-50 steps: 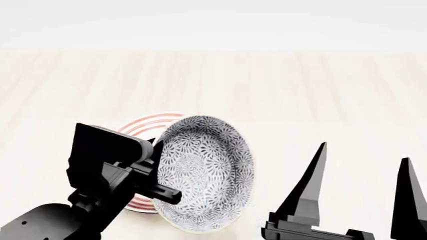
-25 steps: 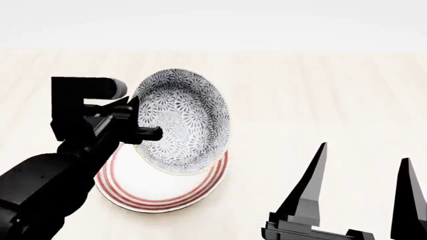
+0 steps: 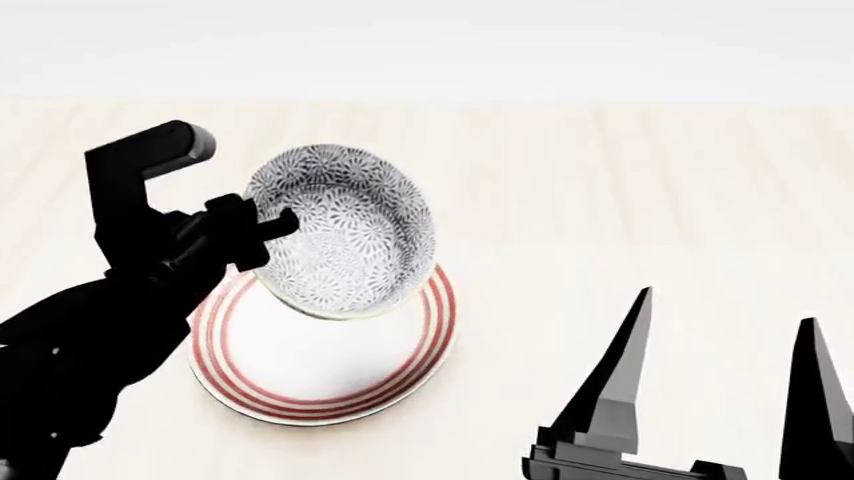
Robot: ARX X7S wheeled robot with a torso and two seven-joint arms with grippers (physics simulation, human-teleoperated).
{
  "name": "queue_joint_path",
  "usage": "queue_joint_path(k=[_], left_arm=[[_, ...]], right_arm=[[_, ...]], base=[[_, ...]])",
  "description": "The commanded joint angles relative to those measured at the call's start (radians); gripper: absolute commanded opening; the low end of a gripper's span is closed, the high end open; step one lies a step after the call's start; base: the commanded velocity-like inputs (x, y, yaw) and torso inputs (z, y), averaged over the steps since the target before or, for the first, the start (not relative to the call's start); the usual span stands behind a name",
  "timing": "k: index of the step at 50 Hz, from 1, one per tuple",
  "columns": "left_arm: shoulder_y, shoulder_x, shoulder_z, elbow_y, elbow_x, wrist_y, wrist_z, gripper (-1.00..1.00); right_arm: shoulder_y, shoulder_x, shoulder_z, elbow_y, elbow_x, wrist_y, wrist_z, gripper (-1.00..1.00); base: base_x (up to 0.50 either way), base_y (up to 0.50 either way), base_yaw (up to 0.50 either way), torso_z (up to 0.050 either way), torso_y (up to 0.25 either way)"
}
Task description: Put the bowl on the plate.
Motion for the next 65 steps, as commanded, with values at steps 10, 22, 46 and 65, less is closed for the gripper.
queue_joint_path(k=[10, 22, 46, 65], left_arm=[[-0.064, 0.048, -0.023, -0.198, -0.005, 0.082, 0.054, -1.0], [-0.075, 0.052, 0.006, -0.253, -0.003, 0.11, 0.062, -1.0], [-0.092, 0.069, 0.049, -0.406, -0.033, 0.175, 0.116, -1.0], [-0.078, 0.068, 0.043, -0.406, 0.166, 0.229, 0.08, 1.0]], right_arm=[[-0.004, -0.012, 0.015, 0.006, -0.019, -0.011, -0.018, 1.0], [-0.003, -0.009, 0.01, 0.008, -0.019, -0.012, -0.014, 1.0], [0.0, -0.001, 0.002, 0.01, -0.016, -0.013, -0.007, 1.0], [-0.003, 0.004, -0.005, 0.014, -0.017, -0.019, -0.002, 1.0]], base=[[0.0, 0.0, 0.0, 0.0, 0.0], [0.0, 0.0, 0.0, 0.0, 0.0], [0.0, 0.0, 0.0, 0.0, 0.0], [0.0, 0.0, 0.0, 0.0, 0.001]])
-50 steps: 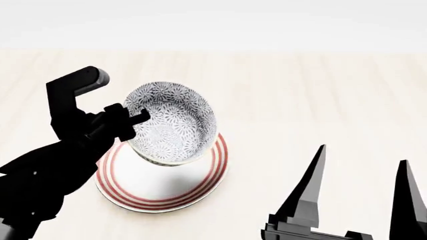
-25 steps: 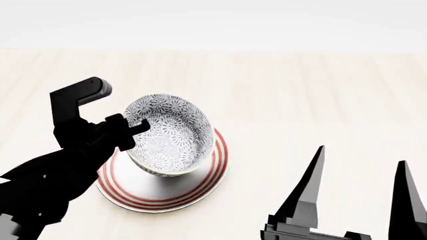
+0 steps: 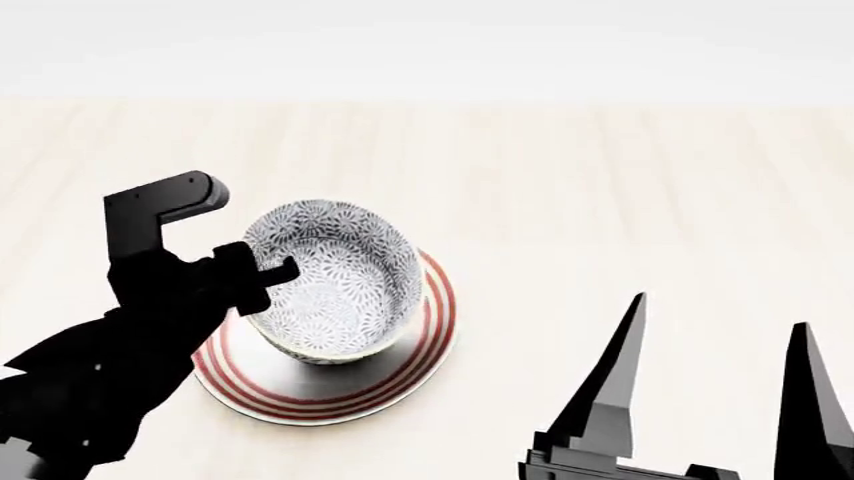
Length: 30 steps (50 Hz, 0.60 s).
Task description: Put the bowl on the plate.
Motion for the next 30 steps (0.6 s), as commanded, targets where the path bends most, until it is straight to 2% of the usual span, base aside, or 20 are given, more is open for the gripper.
queue_joint_path(k=[1, 13, 26, 30], left_arm=[[0.013, 0.02, -0.019, 0.001, 0.134, 0.05, 0.0, 1.0], [0.024, 0.02, 0.056, 0.001, 0.188, 0.098, -0.034, 1.0], [0.029, 0.011, -0.011, 0.002, 0.276, 0.113, -0.025, 1.0], [0.045, -0.01, -0.014, 0.013, 0.299, 0.163, -0.037, 1.0]], right_arm=[[-0.001, -0.014, 0.018, -0.002, -0.02, -0.003, -0.02, 1.0], [-0.001, -0.011, 0.013, -0.001, -0.019, -0.005, -0.017, 1.0], [-0.003, -0.01, 0.005, 0.004, -0.021, -0.01, -0.015, 1.0], [-0.003, -0.009, 0.003, 0.007, -0.021, -0.012, -0.015, 1.0]], base=[[0.0, 0.0, 0.0, 0.0, 0.0], [0.0, 0.0, 0.0, 0.0, 0.0], [0.0, 0.0, 0.0, 0.0, 0.0], [0.0, 0.0, 0.0, 0.0, 0.0]])
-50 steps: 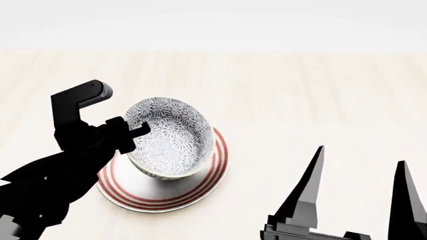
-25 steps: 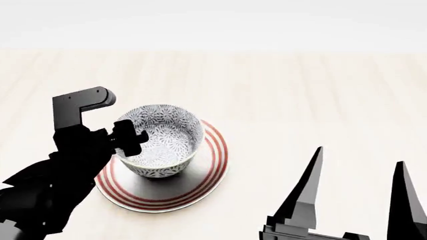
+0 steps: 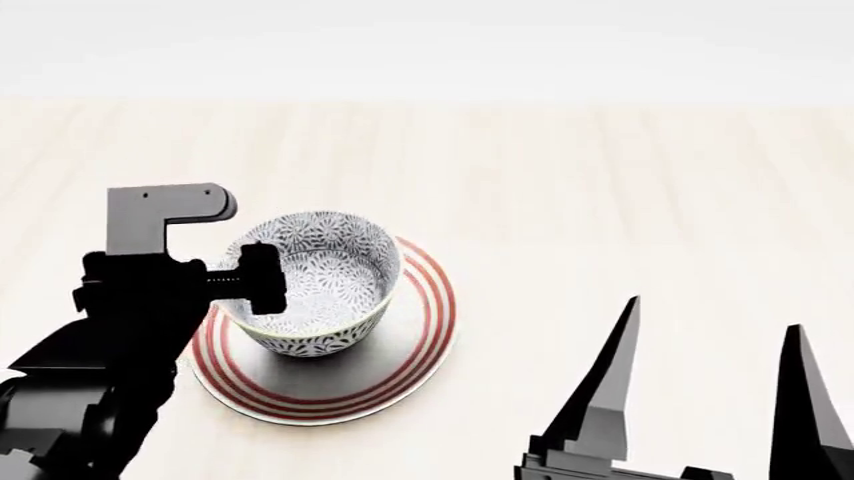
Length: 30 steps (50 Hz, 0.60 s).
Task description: Put the bowl on the plate.
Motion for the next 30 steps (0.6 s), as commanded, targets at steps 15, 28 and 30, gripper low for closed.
queue_joint_path(k=[15, 28, 30], left_arm=[[0.478, -0.279, -0.108, 0.889, 0.005, -0.202, -0.176, 1.0], [0.751, -0.384, -0.129, 1.188, 0.054, -0.128, -0.268, 1.0], [0.789, -0.389, -0.133, 1.214, 0.056, -0.11, -0.276, 1.0]], right_arm=[[-0.006, -0.015, 0.001, -0.009, -0.035, 0.003, -0.015, 1.0], [-0.006, -0.013, -0.011, -0.004, -0.042, 0.007, -0.012, 1.0], [-0.004, -0.013, -0.011, 0.0, -0.042, 0.005, -0.011, 1.0]], base=[[0.0, 0.0, 0.0, 0.0, 0.0], [0.0, 0.0, 0.0, 0.0, 0.0], [0.0, 0.0, 0.0, 0.0, 0.0]])
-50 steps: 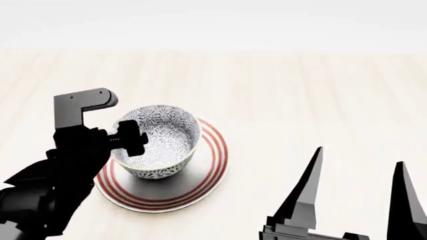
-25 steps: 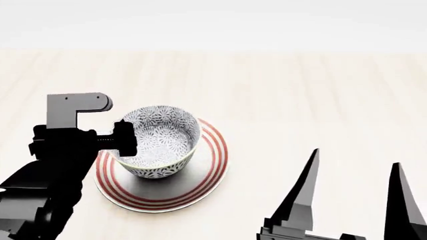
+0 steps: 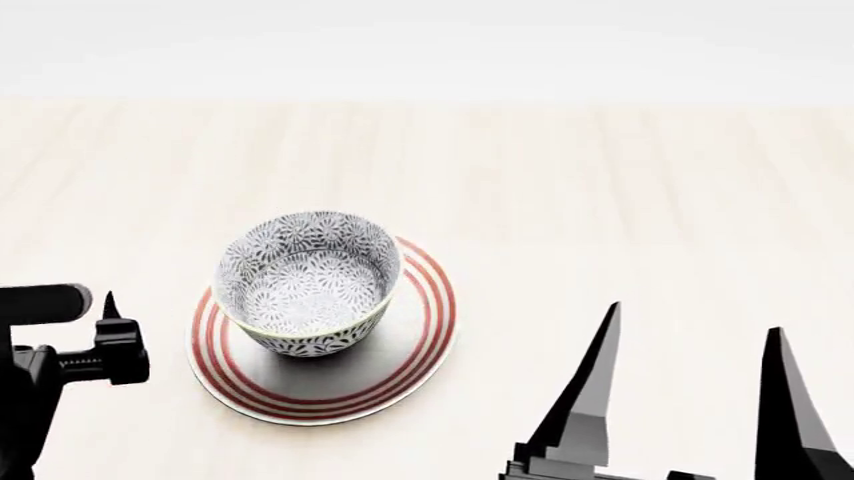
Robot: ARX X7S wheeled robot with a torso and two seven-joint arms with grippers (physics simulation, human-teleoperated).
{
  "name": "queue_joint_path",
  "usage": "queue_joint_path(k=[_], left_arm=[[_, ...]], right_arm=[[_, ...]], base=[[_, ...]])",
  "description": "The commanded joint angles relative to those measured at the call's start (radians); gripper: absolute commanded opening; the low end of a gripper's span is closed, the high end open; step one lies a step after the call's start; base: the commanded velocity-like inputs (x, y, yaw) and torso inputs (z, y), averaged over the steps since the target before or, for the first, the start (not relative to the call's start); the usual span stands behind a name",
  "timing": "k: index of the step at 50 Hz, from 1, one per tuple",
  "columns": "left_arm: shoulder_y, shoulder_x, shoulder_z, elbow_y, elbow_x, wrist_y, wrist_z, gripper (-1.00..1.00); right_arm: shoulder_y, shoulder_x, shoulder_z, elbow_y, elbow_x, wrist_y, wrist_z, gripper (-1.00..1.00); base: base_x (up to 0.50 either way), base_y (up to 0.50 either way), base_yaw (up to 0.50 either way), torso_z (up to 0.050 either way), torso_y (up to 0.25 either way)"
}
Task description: Put the bowl on the plate.
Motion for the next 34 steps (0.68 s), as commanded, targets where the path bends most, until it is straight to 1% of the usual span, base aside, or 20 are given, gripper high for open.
queue_joint_path(k=[1, 6, 7, 11, 13, 15, 16, 18, 19, 20, 21, 24, 27, 34], left_arm=[[0.235, -0.063, -0.048, 0.271, 0.036, 0.057, -0.049, 1.0], [0.364, -0.078, -0.067, 0.334, 0.054, 0.174, -0.055, 1.0], [0.407, -0.082, -0.066, 0.327, 0.084, 0.266, -0.044, 1.0], [0.45, -0.072, -0.074, 0.291, 0.126, 0.428, -0.033, 1.0], [0.485, -0.075, -0.067, 0.295, 0.2, 0.531, -0.051, 1.0], [0.508, -0.066, -0.08, 0.29, 0.226, 0.636, -0.067, 1.0], [0.512, -0.067, -0.077, 0.293, 0.231, 0.633, -0.067, 1.0], [0.528, -0.058, -0.087, 0.287, 0.274, 0.728, -0.089, 1.0], [0.532, -0.058, -0.088, 0.288, 0.287, 0.745, -0.094, 1.0], [0.536, -0.054, -0.093, 0.282, 0.318, 0.78, -0.112, 1.0], [0.55, -0.047, -0.113, 0.288, 0.38, 0.841, -0.154, 1.0], [0.557, -0.04, -0.136, 0.285, 0.453, 0.895, -0.202, 1.0], [0.568, -0.033, -0.158, 0.302, 0.49, 0.911, -0.237, 1.0], [0.566, -0.018, -0.182, 0.281, 0.5, 0.943, -0.28, 1.0]], right_arm=[[0.001, -0.018, 0.015, 0.008, -0.025, -0.004, -0.021, 1.0], [-0.001, -0.019, 0.014, 0.02, -0.026, -0.011, -0.019, 1.0], [0.0, -0.02, 0.014, 0.027, -0.027, -0.014, -0.019, 1.0], [0.0, -0.022, 0.012, 0.041, -0.034, -0.022, -0.018, 1.0], [-0.001, -0.023, 0.012, 0.057, -0.041, -0.033, -0.02, 1.0], [0.0, -0.025, 0.01, 0.069, -0.045, -0.038, -0.02, 1.0], [0.0, -0.025, 0.01, 0.072, -0.049, -0.04, -0.019, 1.0], [-0.002, -0.025, 0.009, 0.076, -0.052, -0.046, -0.018, 1.0], [-0.004, -0.025, 0.009, 0.076, -0.053, -0.048, -0.018, 1.0], [-0.005, -0.026, 0.008, 0.08, -0.057, -0.053, -0.018, 1.0], [-0.005, -0.028, 0.008, 0.092, -0.061, -0.063, -0.019, 1.0], [-0.006, -0.03, 0.007, 0.098, -0.068, -0.073, -0.017, 1.0], [-0.005, -0.031, 0.009, 0.111, -0.066, -0.087, -0.017, 1.0], [-0.002, -0.033, 0.015, 0.135, -0.069, -0.108, -0.013, 1.0]], base=[[0.0, 0.0, 0.0, 0.0, 0.0], [0.0, 0.0, 0.0, 0.0, 0.0], [0.0, 0.0, 0.0, 0.0, 0.0], [0.0, 0.0, 0.0, 0.0, 0.0], [0.0, 0.0, 0.0, 0.0, 0.0], [0.0, 0.0, 0.0, 0.0, 0.0], [0.0, 0.0, 0.0, 0.0, 0.0], [0.0, 0.0, 0.0, 0.0, 0.0], [0.0, 0.0, 0.0, 0.0, 0.0], [0.0, 0.0, 0.0, 0.0, 0.0], [0.0, 0.0, 0.0, 0.0, 0.0], [0.0, 0.0, 0.0, 0.0, 0.0], [0.0, 0.0, 0.0, 0.0, 0.0], [0.0, 0.0, 0.0, 0.0, 0.0]])
